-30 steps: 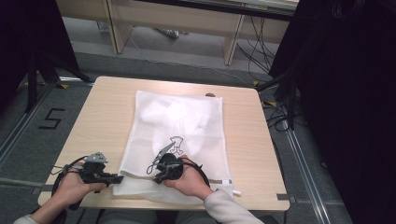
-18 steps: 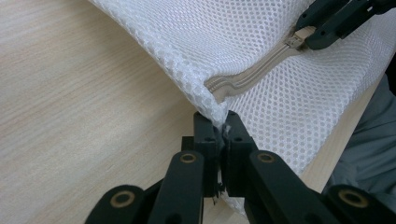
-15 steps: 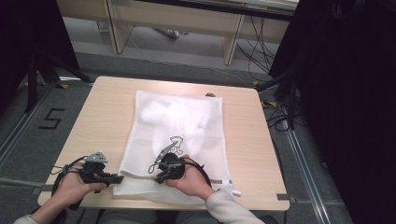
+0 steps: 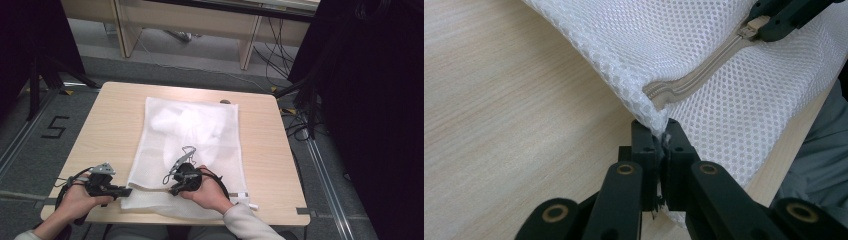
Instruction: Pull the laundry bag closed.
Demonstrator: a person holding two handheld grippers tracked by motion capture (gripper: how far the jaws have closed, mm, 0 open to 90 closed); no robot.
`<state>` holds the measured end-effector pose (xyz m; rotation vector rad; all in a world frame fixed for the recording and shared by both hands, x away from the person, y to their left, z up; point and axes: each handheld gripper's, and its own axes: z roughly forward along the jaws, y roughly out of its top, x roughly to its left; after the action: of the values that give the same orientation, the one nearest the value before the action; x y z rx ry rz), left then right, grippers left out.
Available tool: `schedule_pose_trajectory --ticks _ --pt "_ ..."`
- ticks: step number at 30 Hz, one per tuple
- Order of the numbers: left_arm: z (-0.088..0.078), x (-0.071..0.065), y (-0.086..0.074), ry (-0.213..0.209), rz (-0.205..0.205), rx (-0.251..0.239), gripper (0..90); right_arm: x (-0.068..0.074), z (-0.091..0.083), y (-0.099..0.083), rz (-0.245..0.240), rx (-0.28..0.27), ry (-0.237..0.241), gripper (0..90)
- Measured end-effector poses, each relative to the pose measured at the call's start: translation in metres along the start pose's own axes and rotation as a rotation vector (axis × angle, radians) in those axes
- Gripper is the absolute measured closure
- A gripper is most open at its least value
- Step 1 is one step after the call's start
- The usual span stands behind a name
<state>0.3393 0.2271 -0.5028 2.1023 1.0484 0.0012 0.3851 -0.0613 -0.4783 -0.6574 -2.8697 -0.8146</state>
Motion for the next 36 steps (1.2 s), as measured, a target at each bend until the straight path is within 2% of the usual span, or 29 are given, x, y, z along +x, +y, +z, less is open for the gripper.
schedule_pose_trajectory --ticks 2,4,5,6,8,9,11,13,14,15,17,18,19,24,26,27,28,32,36 --pt "0.002 -0.001 -0.001 0.009 -0.004 -0.023 86.2 0.0 0.0 -0.002 -0.001 0.001 -0.005 81.9" --pt "0.001 -0.001 -0.001 0.005 -0.004 -0.022 86.2 0.0 0.0 -0.002 -0.001 0.001 -0.007 81.9" --pt "0.0 -0.001 0.0 0.012 -0.003 -0.005 86.2 0.0 -0.001 -0.002 0.0 0.001 -0.003 82.0" --pt "0.0 0.0 0.0 -0.001 -0.004 -0.001 86.2 0.0 -0.001 -0.002 0.007 0.002 -0.003 82.0" --pt "0.0 0.0 -0.001 -0.001 -0.009 -0.011 86.1 -0.001 -0.002 -0.002 -0.001 -0.002 -0.009 82.0" --pt "0.0 -0.001 0.0 0.009 -0.005 -0.003 86.1 -0.001 -0.003 -0.003 0.016 -0.005 -0.008 81.9" --pt "0.0 0.0 0.0 0.001 -0.006 -0.004 86.1 -0.002 -0.004 -0.004 0.017 0.001 -0.024 81.9" --pt "0.0 0.0 0.0 -0.006 -0.008 -0.002 86.1 -0.003 -0.005 -0.006 0.014 -0.001 -0.011 81.9" --pt "0.0 0.0 -0.001 0.002 -0.005 -0.011 86.1 -0.003 -0.006 -0.006 0.028 0.0 -0.008 81.9" --pt "0.0 -0.001 0.0 0.011 -0.003 -0.006 86.1 -0.004 -0.006 -0.007 0.016 -0.005 -0.008 81.9" --pt "0.0 0.0 0.0 -0.004 -0.007 -0.003 86.1 -0.003 -0.007 -0.007 0.021 -0.005 -0.016 81.9" --pt "0.0 0.0 -0.001 0.001 -0.009 -0.011 86.1 -0.003 -0.006 -0.007 0.009 -0.011 -0.019 81.9" --pt "0.001 -0.001 -0.001 0.004 -0.01 -0.028 86.1 -0.003 -0.007 -0.007 0.02 -0.009 -0.014 82.0" --pt "0.0 0.0 0.0 -0.008 -0.008 -0.008 86.1 -0.003 -0.008 -0.007 0.008 -0.014 -0.011 82.0" --pt "0.0 0.0 0.0 0.002 -0.004 -0.007 86.1 -0.003 -0.009 -0.008 0.014 -0.015 -0.006 81.9" --pt "0.001 0.0 -0.001 0.005 -0.007 -0.024 86.1 -0.003 -0.009 -0.008 0.005 -0.011 -0.015 81.9" --pt "0.0 0.0 0.0 -0.007 -0.012 -0.009 86.1 -0.003 -0.009 -0.009 0.012 -0.01 -0.019 81.9" --pt "0.0 0.0 0.0 -0.006 -0.007 -0.003 86.1 -0.005 -0.012 -0.012 0.02 -0.011 -0.024 82.0" --pt "0.001 -0.001 -0.001 -0.001 -0.014 -0.023 86.1 -0.005 -0.013 -0.012 0.013 -0.012 -0.022 82.0"
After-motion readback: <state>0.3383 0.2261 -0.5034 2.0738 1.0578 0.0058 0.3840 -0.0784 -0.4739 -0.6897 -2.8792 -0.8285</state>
